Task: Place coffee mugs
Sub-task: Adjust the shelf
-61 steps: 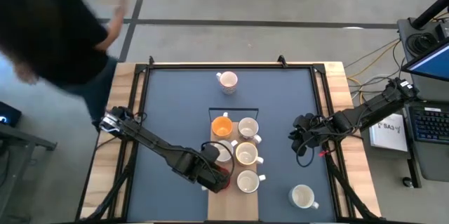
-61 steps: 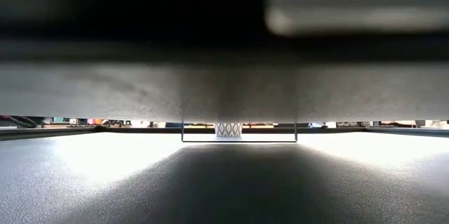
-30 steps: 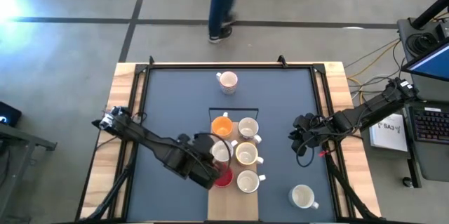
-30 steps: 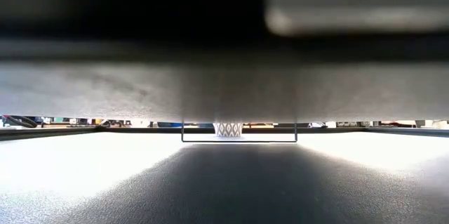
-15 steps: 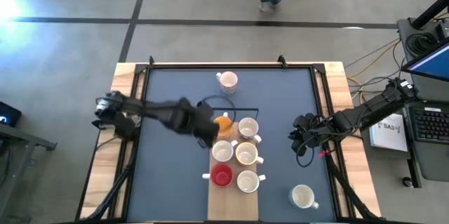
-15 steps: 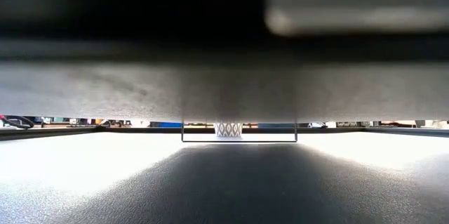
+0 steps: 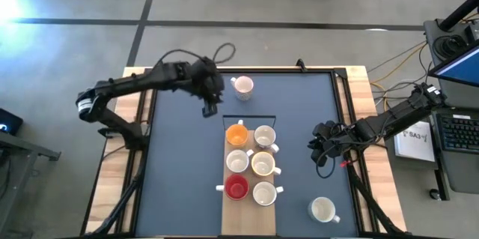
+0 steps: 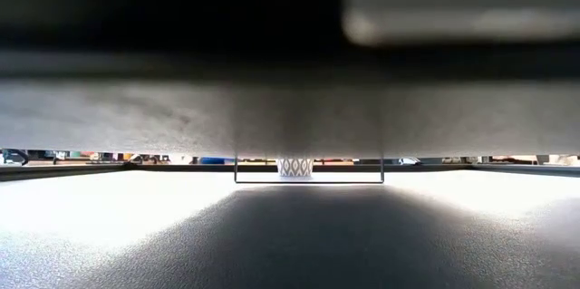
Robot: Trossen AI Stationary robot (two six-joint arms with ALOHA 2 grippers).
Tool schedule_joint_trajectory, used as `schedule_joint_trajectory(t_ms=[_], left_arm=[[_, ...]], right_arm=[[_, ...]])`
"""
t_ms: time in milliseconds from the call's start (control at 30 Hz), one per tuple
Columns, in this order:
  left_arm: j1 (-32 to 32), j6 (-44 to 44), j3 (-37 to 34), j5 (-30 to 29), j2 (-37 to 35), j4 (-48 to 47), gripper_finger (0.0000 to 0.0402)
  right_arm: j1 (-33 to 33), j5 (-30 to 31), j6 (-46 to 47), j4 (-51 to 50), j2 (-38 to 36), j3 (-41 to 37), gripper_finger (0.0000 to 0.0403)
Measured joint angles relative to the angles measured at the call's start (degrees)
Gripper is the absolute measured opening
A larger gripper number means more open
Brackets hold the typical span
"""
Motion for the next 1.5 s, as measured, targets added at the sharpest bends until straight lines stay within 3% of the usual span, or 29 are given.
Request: schedule_joint_trajectory(t_ms=[133,300,533,1100,1500], left_arm=[[4.1,3.9,-3.7,6.6,1.4,7.4,0.0121],[5.4,9.5,-4.0,7.0,5.9,10.8,0.0133],[5.5,13.3,1.5,6.9,12.4,10.4,0.0157],[5.5,12.0,24.3,1.0,30.0,-4.9,0.0151],[5.3,15.4,25.6,-0.5,30.5,-11.3,0.0151]], right_arm=[[0.0,0.0,0.0,0.0,0.0,0.0,0.0068],[0.0,0.0,0.0,0.0,0.0,0.0,0.0068],[0.0,0.0,0.1,0.0,0.0,0.0,0.0068],[0.0,0.0,0.0,0.0,0.0,0.0,0.0068],[0.0,0.0,0.0,0.0,0.0,0.0,0.0068]])
